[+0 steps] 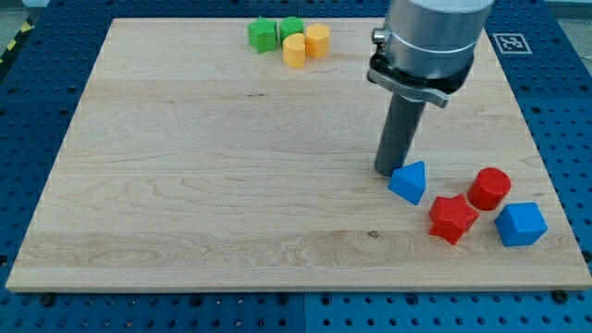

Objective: Push the blue triangle into the red star

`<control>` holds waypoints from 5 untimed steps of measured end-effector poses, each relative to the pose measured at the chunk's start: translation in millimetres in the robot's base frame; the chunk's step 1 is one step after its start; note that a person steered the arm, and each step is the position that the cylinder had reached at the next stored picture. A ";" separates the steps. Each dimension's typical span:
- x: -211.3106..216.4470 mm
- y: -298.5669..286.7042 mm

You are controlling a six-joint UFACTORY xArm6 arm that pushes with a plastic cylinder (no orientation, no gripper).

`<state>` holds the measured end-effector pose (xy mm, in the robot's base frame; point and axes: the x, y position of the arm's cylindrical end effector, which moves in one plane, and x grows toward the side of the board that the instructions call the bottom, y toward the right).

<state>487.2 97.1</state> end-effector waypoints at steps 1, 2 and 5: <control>8.0 -15.6; 19.8 -17.8; 9.8 25.3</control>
<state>496.9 122.4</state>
